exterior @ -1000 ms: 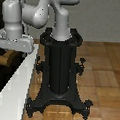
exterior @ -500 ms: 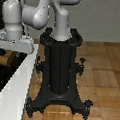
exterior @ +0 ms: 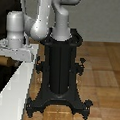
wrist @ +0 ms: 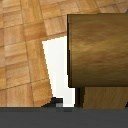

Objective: Open the door by pressing down and pulling on the handle.

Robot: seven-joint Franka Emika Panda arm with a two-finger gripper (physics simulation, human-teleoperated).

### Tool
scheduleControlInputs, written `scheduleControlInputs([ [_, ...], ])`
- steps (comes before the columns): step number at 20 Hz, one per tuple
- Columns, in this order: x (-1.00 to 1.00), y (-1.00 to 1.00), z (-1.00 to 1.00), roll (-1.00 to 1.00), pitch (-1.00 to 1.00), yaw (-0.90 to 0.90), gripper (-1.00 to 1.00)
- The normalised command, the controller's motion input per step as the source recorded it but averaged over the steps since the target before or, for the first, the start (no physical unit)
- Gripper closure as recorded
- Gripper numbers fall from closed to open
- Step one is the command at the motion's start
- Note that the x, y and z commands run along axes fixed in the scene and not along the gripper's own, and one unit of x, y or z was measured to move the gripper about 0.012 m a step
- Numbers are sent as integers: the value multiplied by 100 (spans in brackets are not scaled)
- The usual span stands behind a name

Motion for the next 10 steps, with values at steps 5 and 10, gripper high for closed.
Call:
scheduleControlInputs([
  [5,0,0,-80,0,-9,0,100],
  [10,0,0,-60,0,0,0,100],
])
